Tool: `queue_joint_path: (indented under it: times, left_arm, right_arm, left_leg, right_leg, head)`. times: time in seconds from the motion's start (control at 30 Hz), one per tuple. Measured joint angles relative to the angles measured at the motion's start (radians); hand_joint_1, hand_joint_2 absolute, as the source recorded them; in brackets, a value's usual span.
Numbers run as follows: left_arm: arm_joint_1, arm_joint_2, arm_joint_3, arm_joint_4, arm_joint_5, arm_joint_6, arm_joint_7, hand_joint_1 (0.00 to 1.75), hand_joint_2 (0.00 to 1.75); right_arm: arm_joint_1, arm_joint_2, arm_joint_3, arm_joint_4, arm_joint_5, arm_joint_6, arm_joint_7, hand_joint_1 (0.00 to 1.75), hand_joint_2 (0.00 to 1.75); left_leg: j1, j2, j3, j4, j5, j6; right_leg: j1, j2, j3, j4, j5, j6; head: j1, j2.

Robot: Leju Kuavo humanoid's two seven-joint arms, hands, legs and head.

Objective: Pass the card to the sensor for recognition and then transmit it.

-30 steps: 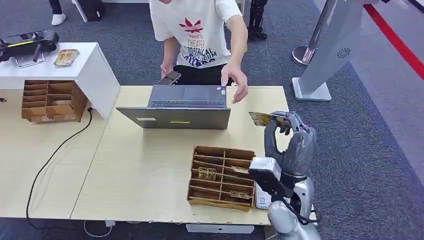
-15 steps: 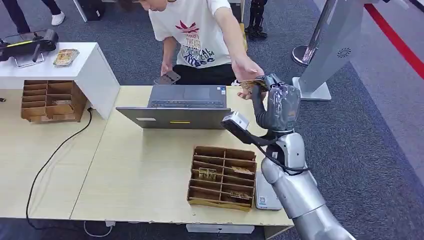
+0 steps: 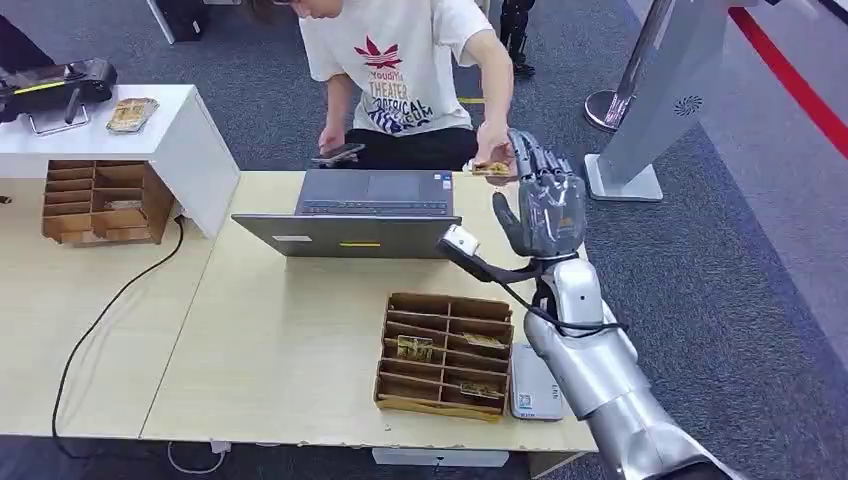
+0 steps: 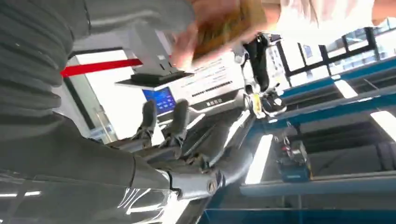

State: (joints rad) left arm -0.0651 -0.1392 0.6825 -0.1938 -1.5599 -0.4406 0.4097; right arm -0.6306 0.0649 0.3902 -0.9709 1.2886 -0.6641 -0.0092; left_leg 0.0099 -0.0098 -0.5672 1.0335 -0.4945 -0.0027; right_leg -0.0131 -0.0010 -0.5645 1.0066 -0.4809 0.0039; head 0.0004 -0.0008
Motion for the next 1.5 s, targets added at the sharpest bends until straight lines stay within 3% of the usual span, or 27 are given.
queue_joint_path:
  times: [0.23,0.37,0.57,0.9,1.13,1.17,1.2,1.23,1.47,1.5]
  left_arm:
    - [0.001,0.000,0.000,0.000,0.015,0.001,0.007,0.00,0.00]
    - [0.003,-0.002,0.000,0.000,0.028,0.004,0.011,0.00,0.00]
    - [0.008,-0.008,0.006,0.000,0.056,0.021,0.023,0.00,0.00]
    - [0.011,-0.025,0.058,0.000,0.112,0.047,0.036,0.00,0.00]
    - [0.011,-0.034,0.092,0.000,0.132,0.055,0.040,0.00,0.00]
    - [0.012,-0.036,0.097,0.000,0.137,0.056,0.040,0.00,0.00]
    - [0.011,-0.040,0.101,0.000,0.143,0.058,0.040,0.00,0.00]
    - [0.011,-0.041,0.105,0.000,0.146,0.059,0.040,0.00,0.00]
    - [0.013,-0.049,0.136,0.000,0.163,0.070,0.041,0.00,0.00]
    - [0.013,-0.050,0.138,0.000,0.163,0.070,0.041,0.00,0.00]
  right_arm:
    - [0.022,0.002,-0.001,-0.014,-0.062,-0.003,-0.021,0.00,1.75]
    - [0.066,0.018,-0.013,-0.078,-0.176,-0.004,-0.081,0.00,1.75]
    - [0.177,0.064,-0.019,-0.252,-0.404,0.013,-0.171,0.00,1.75]
    - [0.378,0.100,0.030,-0.506,-0.636,0.063,-0.253,0.00,1.75]
    - [0.489,0.097,0.070,-0.616,-0.657,0.095,-0.264,0.00,1.75]
    - [0.500,0.093,0.079,-0.626,-0.644,0.104,-0.264,0.44,1.75]
    - [0.515,0.088,0.086,-0.635,-0.631,0.110,-0.264,1.38,1.75]
    - [0.532,0.084,0.093,-0.644,-0.615,0.111,-0.262,1.71,1.75]
    - [0.637,0.043,0.123,-0.665,-0.506,0.110,-0.234,1.75,1.75]
    - [0.646,0.039,0.124,-0.665,-0.488,0.109,-0.226,1.68,1.75]
  left_leg:
    - [0.000,0.000,0.000,0.000,0.000,0.000]
    - [0.000,0.000,0.000,0.000,0.000,0.000]
    - [0.000,0.000,0.000,0.000,0.000,0.000]
    - [0.000,-0.001,-0.001,0.000,-0.001,0.000]
    - [0.000,0.000,-0.001,0.000,-0.001,0.000]
    - [0.000,0.000,-0.001,0.000,-0.001,0.000]
    - [0.000,-0.001,-0.001,0.000,-0.001,0.000]
    - [0.000,-0.001,-0.001,0.000,-0.001,0.000]
    - [0.000,-0.001,-0.001,0.000,-0.001,0.000]
    - [0.000,-0.001,-0.001,0.000,-0.001,0.000]
  right_leg:
    - [0.000,0.000,0.000,0.000,0.000,0.000]
    - [0.000,0.000,0.000,0.000,0.000,0.000]
    - [0.000,0.000,0.000,0.000,-0.001,0.000]
    - [0.000,0.000,0.000,0.000,-0.001,0.000]
    - [0.000,0.000,-0.001,0.000,-0.001,0.000]
    - [0.000,0.000,-0.001,0.000,-0.001,0.000]
    - [0.000,0.000,-0.001,0.000,-0.001,0.000]
    - [0.000,-0.001,-0.001,0.000,-0.001,0.001]
    - [0.000,0.000,-0.001,0.000,-0.001,0.001]
    - [0.000,0.000,-0.001,0.000,-0.001,0.001]
  head:
    - [0.000,0.000]
    - [0.000,0.000]
    - [0.000,0.000]
    - [0.000,0.000]
    - [0.000,0.000]
    - [0.000,0.000]
    - [0.000,0.000]
    - [0.000,0.000]
    - [0.000,0.000]
    - [0.000,0.000]
